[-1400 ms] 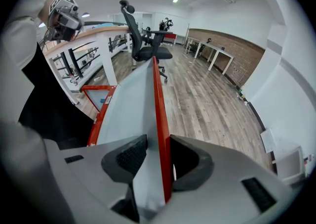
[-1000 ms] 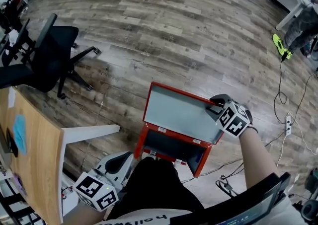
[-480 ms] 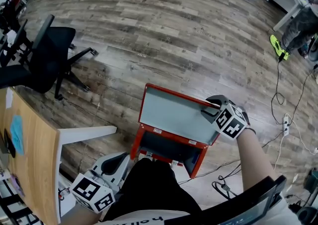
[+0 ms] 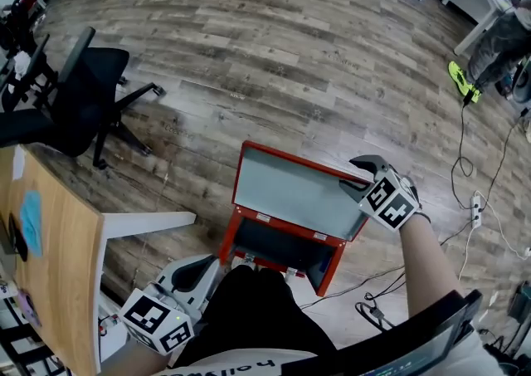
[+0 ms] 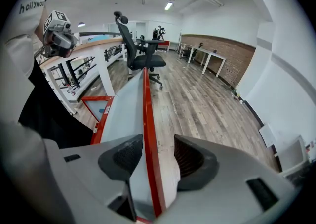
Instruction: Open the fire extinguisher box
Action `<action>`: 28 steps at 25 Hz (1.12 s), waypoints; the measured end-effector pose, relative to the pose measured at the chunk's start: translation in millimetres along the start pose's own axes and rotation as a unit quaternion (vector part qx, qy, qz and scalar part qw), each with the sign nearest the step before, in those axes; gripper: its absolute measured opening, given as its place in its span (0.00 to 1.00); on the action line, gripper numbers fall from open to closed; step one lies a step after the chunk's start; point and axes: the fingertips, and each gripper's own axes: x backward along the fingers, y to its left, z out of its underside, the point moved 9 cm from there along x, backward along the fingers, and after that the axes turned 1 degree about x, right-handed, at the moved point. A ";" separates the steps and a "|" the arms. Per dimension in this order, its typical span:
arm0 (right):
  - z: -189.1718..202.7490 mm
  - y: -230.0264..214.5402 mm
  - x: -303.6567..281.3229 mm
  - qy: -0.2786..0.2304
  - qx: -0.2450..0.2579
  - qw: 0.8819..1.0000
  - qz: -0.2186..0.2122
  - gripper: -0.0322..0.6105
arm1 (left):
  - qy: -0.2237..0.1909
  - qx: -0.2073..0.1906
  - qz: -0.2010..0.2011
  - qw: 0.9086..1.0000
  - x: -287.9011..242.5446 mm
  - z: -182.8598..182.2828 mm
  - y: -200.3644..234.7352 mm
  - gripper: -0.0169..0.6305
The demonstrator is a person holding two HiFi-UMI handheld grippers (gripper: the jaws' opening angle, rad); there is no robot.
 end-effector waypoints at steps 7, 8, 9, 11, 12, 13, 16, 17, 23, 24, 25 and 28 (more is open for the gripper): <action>-11.3 13.6 30.3 0.011 0.027 1.000 0.012 0.34 | -0.010 -0.013 0.011 1.000 14.3 -16.9 -8.7 0.03; -15.1 19.0 38.2 0.011 0.036 0.999 0.015 0.34 | -0.010 -0.015 0.015 1.000 15.8 -19.1 -10.9 0.03; -20.3 24.6 47.5 0.006 0.040 0.999 0.019 0.34 | -0.010 -0.017 0.020 1.000 16.8 -21.4 -13.1 0.03; -31.6 37.5 68.7 -0.016 0.029 0.999 0.027 0.33 | -0.012 -0.024 0.032 0.999 17.3 -26.8 -17.9 0.03; -37.2 45.2 79.5 -0.030 0.017 0.999 0.031 0.32 | -0.013 -0.030 0.040 0.999 16.9 -29.8 -20.6 0.03; -42.7 53.5 90.1 -0.043 0.007 0.998 0.035 0.31 | -0.014 -0.036 0.049 0.998 16.2 -33.2 -23.6 0.03; -58.8 78.5 118.2 -0.072 -0.014 0.996 0.048 0.28 | -0.019 -0.052 0.073 0.996 13.4 -45.4 -33.0 0.03; -64.3 85.9 126.8 -0.079 -0.025 0.995 0.051 0.27 | -0.021 -0.056 0.081 0.995 11.9 -50.9 -36.2 0.03; -95.8 121.1 172.6 -0.108 -0.083 0.985 0.104 0.20 | -0.043 -0.097 0.145 0.984 6.7 -87.0 -57.8 0.03; -101.7 123.6 179.2 -0.114 -0.092 0.983 0.114 0.20 | -0.045 -0.101 0.151 0.982 5.4 -92.0 -59.8 0.03; -107.6 125.6 185.7 -0.120 -0.102 0.980 0.124 0.19 | -0.047 -0.102 0.155 0.981 3.6 -97.0 -61.8 0.03; -121.6 131.9 201.3 -0.133 -0.133 0.970 0.155 0.16 | -0.052 -0.098 0.175 0.978 -2.9 -109.7 -69.5 0.03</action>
